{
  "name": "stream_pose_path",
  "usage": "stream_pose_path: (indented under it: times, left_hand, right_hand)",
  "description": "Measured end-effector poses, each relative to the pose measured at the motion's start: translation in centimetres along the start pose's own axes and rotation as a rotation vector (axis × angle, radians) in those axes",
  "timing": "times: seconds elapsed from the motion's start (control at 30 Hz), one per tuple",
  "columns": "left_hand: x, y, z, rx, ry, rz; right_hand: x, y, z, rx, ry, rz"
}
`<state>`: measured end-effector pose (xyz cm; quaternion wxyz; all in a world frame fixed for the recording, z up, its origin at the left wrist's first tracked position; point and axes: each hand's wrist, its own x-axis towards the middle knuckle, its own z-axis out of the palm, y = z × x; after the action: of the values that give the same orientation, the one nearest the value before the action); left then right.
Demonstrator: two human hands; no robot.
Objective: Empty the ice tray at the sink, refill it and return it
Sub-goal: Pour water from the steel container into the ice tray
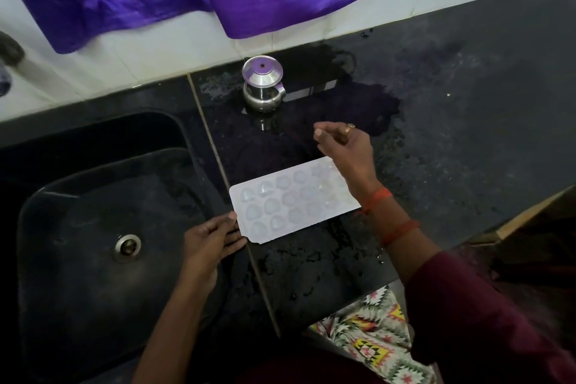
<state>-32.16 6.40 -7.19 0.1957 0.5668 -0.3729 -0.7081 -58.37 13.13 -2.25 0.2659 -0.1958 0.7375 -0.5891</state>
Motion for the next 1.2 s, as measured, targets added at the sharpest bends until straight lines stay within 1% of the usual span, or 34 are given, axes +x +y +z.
stream_pose_path:
  times: [0.2, 0.3, 0.37, 0.47, 0.6, 0.7, 0.77, 0.9, 0.93, 1.2]
  left_hand:
    - [0.1, -0.5, 0.0, 0.026, 0.014, 0.034]
    - [0.1, -0.5, 0.1, 0.034, 0.035, 0.061]
    - [0.2, -0.5, 0.3, 0.045, 0.063, 0.076]
    - [0.3, -0.5, 0.4, 0.044, 0.104, 0.102]
    - [0.6, -0.8, 0.9, 0.069, 0.179, 0.154]
    - [1.0, -0.9, 1.5, 0.135, 0.256, 0.228]
    - [1.1, -0.9, 2.0, 0.194, 0.304, 0.276]
    - [1.3, -0.9, 2.5, 0.458, 0.425, 0.429]
    - [1.3, -0.9, 2.6, 0.49, 0.442, 0.453]
    - [2.0, -0.4, 3.4, 0.52, 0.51, 0.488]
  right_hand:
    - [-1.0, 1.1, -3.3, -0.174, 0.207, -0.109]
    - [-1.0, 2.0, -4.7, -0.317, 0.237, -0.162]
    - [-1.1, 2.8, -5.4, -0.416, 0.242, -0.172]
    - [-1.2, 3.9, -6.1, -0.546, 0.244, -0.125]
    - [-1.2, 5.1, -6.2, -0.659, 0.203, -0.075]
    - [-1.4, 5.7, -6.0, -0.736, 0.178, -0.092]
    - [-1.4, 6.1, -6.0, -0.768, 0.166, -0.108]
    - [-1.3, 6.5, -5.9, -0.824, 0.124, -0.137]
    - [-1.3, 6.6, -5.8, -0.831, 0.118, -0.143]
    - [-1.4, 6.8, -5.1, -0.852, 0.13, -0.133]
